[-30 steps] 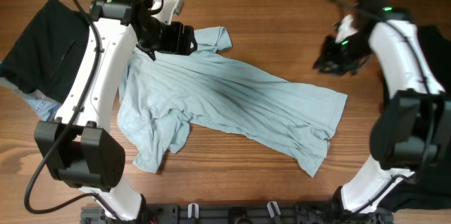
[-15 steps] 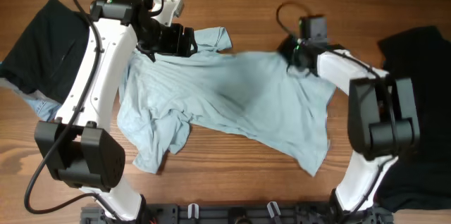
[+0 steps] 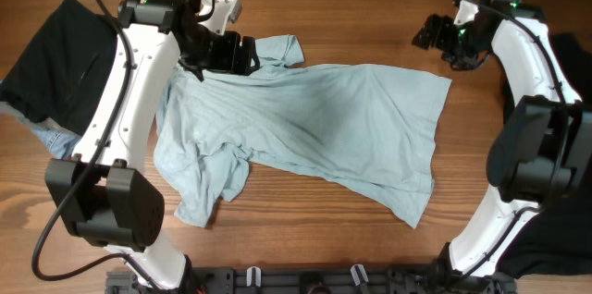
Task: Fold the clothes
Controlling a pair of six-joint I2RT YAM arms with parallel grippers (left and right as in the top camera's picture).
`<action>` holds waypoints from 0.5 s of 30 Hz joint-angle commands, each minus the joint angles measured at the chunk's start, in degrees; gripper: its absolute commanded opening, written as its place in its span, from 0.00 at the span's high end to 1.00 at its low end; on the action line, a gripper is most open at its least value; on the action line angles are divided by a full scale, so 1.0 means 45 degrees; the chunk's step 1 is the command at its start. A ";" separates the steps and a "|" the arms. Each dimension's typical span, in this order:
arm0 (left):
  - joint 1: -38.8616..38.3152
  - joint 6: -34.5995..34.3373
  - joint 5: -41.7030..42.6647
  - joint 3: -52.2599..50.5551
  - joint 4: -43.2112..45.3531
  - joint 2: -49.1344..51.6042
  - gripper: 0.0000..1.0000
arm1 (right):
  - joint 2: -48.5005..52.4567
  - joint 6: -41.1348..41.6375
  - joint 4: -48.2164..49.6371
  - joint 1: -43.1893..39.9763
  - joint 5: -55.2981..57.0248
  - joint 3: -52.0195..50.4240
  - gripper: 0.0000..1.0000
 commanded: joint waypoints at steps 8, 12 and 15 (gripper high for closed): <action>-0.0049 0.0209 0.0117 0.0126 0.0325 -0.0039 0.10 | 0.1676 -0.5683 0.0811 0.0821 -0.0185 -0.1224 0.15; -0.0049 0.0209 0.0117 0.0126 0.0321 -0.0039 0.10 | 0.1695 -0.6028 -0.0544 0.1515 -0.0748 -0.1224 0.46; -0.0049 0.0209 0.0117 0.0126 0.0321 -0.0039 0.10 | 0.1681 -0.4954 -0.0257 0.1700 -0.0792 -0.1180 0.96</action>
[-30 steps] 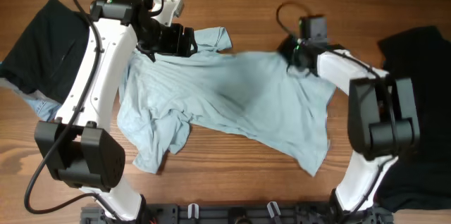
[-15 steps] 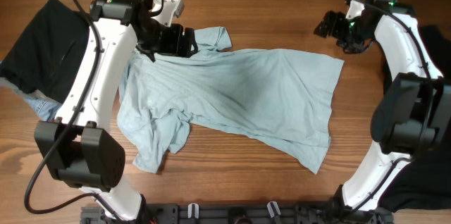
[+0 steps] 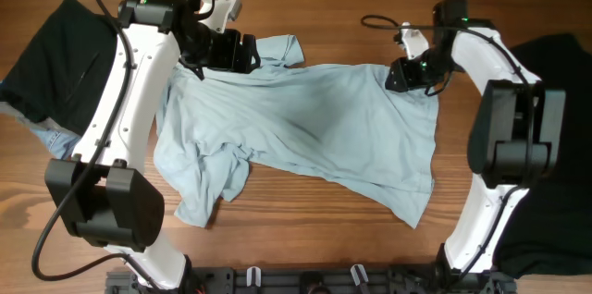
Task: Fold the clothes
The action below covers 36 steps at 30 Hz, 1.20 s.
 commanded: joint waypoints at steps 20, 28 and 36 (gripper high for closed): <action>-0.0034 0.0199 0.0112 0.0131 -0.1880 -0.0631 0.08 | -0.1146 0.5105 0.0704 -0.1549 0.0520 0.3308 0.00; -0.0019 -0.0505 -0.2132 0.0131 -0.2025 -0.5693 0.00 | -0.1787 0.7844 -0.4940 -0.1554 0.3337 0.0942 0.36; 0.0840 -0.1627 -0.2676 0.0126 -0.3249 -0.6348 0.00 | -0.1787 0.8718 -0.3415 -0.1564 0.2856 -0.2492 0.29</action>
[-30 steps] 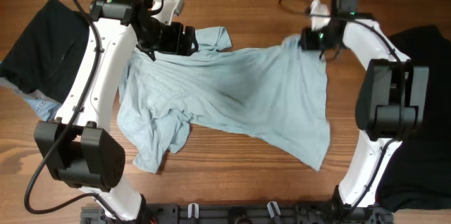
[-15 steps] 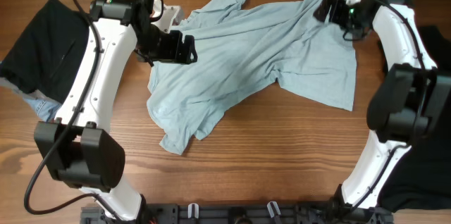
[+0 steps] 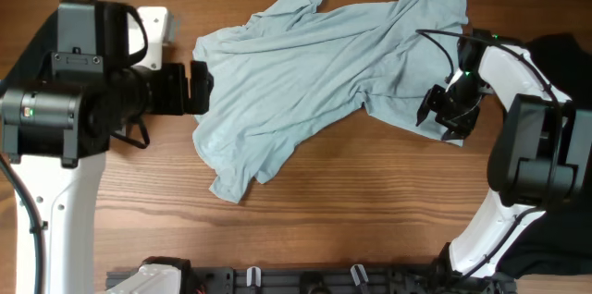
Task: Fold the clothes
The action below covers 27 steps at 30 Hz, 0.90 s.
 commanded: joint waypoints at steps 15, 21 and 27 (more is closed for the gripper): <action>0.1350 -0.0160 -0.0214 0.0034 -0.1166 -0.0029 0.00 | -0.0248 0.0976 0.1923 0.0000 -0.0092 -0.1559 0.95; 0.1350 -0.0165 -0.0209 0.0034 -0.1433 0.0010 0.00 | -0.2467 0.3594 -0.2846 0.0000 0.5474 -0.0267 0.96; 0.1350 -0.0228 -0.0199 -0.0801 -0.1525 0.0816 0.00 | -0.3997 0.3453 -0.1826 0.0005 0.4731 -0.0262 0.16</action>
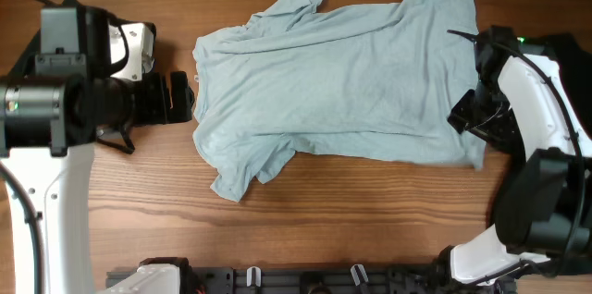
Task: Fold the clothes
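Note:
A light blue T-shirt [333, 81] lies spread across the wooden table, its neck end to the left and its hem to the right. One sleeve points to the far edge. The other [240, 169] lies bunched at the near left. My left gripper [180, 100] sits just left of the shirt's left edge, a small gap between them, apparently open and empty. Over the shirt's right hem is my right gripper [470, 116], which seems shut on the cloth.
A black garment [569, 54] lies at the right edge behind the right arm. More dark cloth [23, 49] shows at the far left behind the left arm. Bare wood [370, 220] runs along the near side.
The shirt's right part, folded back and narrow before, now lies stretched out flat to the right. My right gripper has moved right with the hem. My left gripper has drawn back left, off the shirt's edge.
At first the shirt lay crumpled, my left gripper on its top left part, my right gripper away at the far right. Then the right gripper reached the shirt's upper right. Later the shirt lay shifted and turned between both grippers. Now it is spread flatter.

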Controlling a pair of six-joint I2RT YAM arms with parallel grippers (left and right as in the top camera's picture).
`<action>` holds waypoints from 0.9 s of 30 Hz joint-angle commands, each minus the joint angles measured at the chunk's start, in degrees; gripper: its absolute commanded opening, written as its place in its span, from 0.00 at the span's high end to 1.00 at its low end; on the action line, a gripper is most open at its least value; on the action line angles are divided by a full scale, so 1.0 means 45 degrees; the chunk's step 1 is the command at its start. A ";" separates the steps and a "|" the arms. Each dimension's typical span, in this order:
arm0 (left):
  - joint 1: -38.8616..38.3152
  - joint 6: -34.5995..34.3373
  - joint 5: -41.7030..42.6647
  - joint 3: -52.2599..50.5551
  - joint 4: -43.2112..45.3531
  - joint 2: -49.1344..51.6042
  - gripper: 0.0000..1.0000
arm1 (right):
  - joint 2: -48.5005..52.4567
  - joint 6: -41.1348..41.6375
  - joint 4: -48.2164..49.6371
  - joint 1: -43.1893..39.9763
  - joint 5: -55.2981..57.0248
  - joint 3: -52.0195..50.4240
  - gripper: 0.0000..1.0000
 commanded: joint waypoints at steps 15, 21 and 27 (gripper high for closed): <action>0.0078 -0.3079 0.1690 -1.1832 0.8476 0.1749 0.29 | -0.0607 -0.3857 0.3468 0.0010 -0.6892 0.0175 0.17; 0.0058 -0.3075 0.4051 -1.3274 1.0579 0.2987 0.14 | -0.0607 -0.3857 0.3653 0.0010 -0.6892 0.0165 0.18; 0.0670 -0.3070 0.4124 -1.3308 0.8879 0.3220 0.96 | -0.0607 -0.3905 0.3541 0.0005 -0.6664 0.0165 0.19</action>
